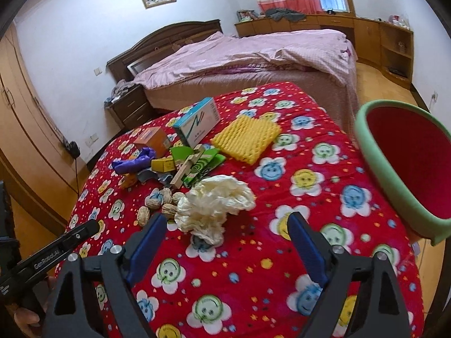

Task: Collect trash
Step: 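Move both tools back over the quilt toward the crumpled tissue, then grasp the crumpled white tissue with the right tool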

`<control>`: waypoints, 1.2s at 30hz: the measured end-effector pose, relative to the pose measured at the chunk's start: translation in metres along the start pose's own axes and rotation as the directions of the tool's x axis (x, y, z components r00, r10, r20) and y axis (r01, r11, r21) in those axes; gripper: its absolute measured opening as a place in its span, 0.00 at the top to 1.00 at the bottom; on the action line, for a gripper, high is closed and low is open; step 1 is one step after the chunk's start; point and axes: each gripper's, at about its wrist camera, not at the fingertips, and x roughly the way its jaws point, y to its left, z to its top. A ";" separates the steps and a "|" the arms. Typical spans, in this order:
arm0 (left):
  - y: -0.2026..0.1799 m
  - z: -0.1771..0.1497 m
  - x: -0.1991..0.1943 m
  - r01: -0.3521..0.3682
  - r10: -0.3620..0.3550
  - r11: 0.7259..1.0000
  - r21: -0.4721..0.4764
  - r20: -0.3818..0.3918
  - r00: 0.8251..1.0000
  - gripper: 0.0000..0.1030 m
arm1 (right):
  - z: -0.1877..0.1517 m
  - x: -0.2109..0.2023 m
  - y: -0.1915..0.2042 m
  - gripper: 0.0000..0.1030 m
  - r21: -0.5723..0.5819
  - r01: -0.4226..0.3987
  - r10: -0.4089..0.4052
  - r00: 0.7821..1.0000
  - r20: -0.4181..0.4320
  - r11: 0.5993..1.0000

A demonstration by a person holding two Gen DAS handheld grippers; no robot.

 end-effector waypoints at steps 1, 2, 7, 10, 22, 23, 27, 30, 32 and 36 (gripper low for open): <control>0.001 0.000 0.000 -0.002 0.002 1.000 -0.002 0.000 1.000 0.54 | 0.000 0.003 0.002 0.13 -0.005 0.001 -0.001 1.000 -0.004 1.000; 0.002 0.000 0.001 -0.004 0.004 1.000 -0.006 -0.001 1.000 0.54 | 0.001 0.009 0.005 0.13 -0.011 0.004 -0.004 1.000 -0.011 1.000; 0.007 0.001 0.005 -0.010 0.010 1.000 -0.016 -0.007 1.000 0.54 | 0.003 0.029 0.012 0.13 -0.018 0.015 -0.016 0.999 -0.035 1.000; 0.009 0.001 0.007 -0.013 0.013 1.000 -0.021 -0.009 1.000 0.54 | 0.004 0.037 0.010 0.13 -0.006 0.020 -0.021 0.999 -0.045 1.000; 0.009 0.005 0.013 -0.004 0.003 1.000 -0.026 -0.013 1.000 0.54 | 0.004 0.054 0.003 0.64 0.040 -0.005 0.009 0.996 -0.092 0.999; 0.008 0.007 0.013 0.002 -0.002 1.000 -0.027 -0.015 1.000 0.52 | 0.004 0.053 0.002 0.66 0.038 -0.010 0.013 0.996 -0.093 0.999; 0.003 0.014 0.013 0.017 -0.017 1.000 -0.024 -0.004 1.000 0.45 | 0.004 0.046 0.002 0.75 0.027 -0.019 0.022 0.997 -0.079 0.999; -0.004 0.022 0.014 0.023 -0.023 1.000 -0.005 0.001 1.000 0.44 | 0.004 0.037 -0.001 0.77 0.028 -0.020 0.021 0.998 -0.060 0.999; -0.010 0.028 0.016 0.025 -0.025 1.000 0.009 0.004 1.000 0.43 | 0.005 0.032 -0.004 0.77 0.034 -0.022 0.023 0.999 -0.048 0.999; -0.019 0.043 0.020 0.022 -0.023 0.999 0.044 0.024 0.999 0.42 | 0.008 0.020 -0.011 0.77 0.042 -0.029 0.030 0.999 -0.021 0.999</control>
